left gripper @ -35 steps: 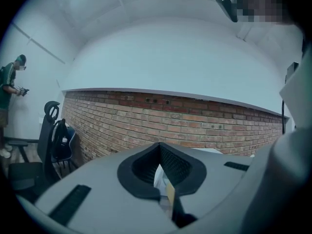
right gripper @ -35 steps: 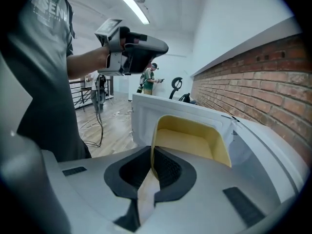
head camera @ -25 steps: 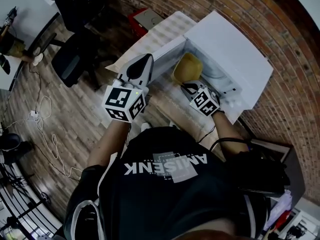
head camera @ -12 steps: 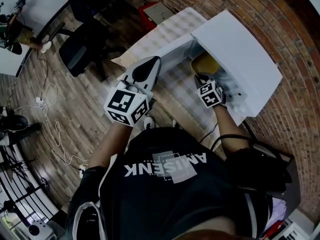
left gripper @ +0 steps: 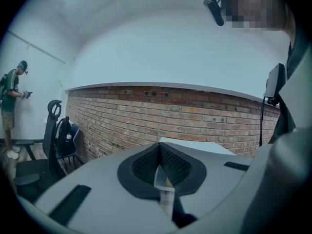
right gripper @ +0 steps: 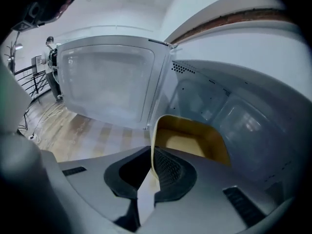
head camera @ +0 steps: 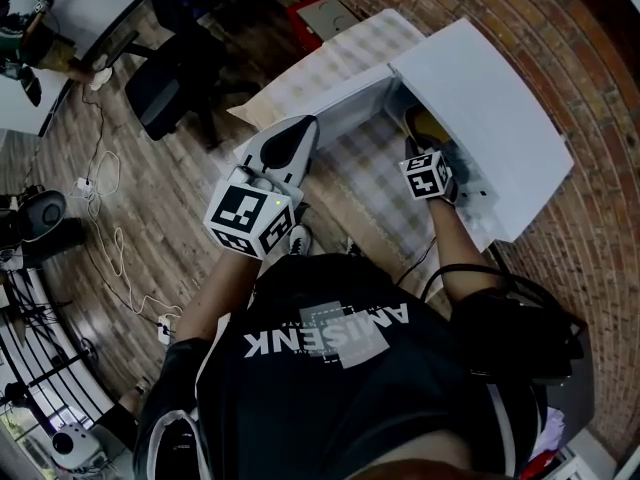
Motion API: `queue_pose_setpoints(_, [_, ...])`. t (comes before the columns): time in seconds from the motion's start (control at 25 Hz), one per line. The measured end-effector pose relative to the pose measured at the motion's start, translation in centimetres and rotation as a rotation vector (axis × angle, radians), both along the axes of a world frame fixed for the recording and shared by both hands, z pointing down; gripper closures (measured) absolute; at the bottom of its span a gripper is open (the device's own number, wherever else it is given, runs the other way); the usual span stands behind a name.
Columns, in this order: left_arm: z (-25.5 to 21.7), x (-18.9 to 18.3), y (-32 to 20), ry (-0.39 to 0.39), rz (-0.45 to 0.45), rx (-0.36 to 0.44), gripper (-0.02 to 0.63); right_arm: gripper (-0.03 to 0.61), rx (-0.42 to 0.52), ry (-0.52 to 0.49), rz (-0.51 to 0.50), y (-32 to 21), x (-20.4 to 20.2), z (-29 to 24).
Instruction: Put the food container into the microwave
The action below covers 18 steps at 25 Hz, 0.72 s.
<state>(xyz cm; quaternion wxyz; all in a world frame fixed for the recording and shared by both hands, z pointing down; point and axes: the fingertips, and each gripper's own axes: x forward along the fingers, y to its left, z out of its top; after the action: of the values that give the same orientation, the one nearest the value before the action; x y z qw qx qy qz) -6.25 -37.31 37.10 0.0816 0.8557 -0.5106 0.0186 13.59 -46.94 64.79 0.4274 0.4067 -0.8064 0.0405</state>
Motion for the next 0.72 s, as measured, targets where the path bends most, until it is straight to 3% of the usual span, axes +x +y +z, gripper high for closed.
queue_pose_setpoints(0.72, [-0.3,-0.9,1.8,0.022,-0.049,-0.021,0.601,0.526,0.026,0.073,0.157,-3.4,3.7,1.6])
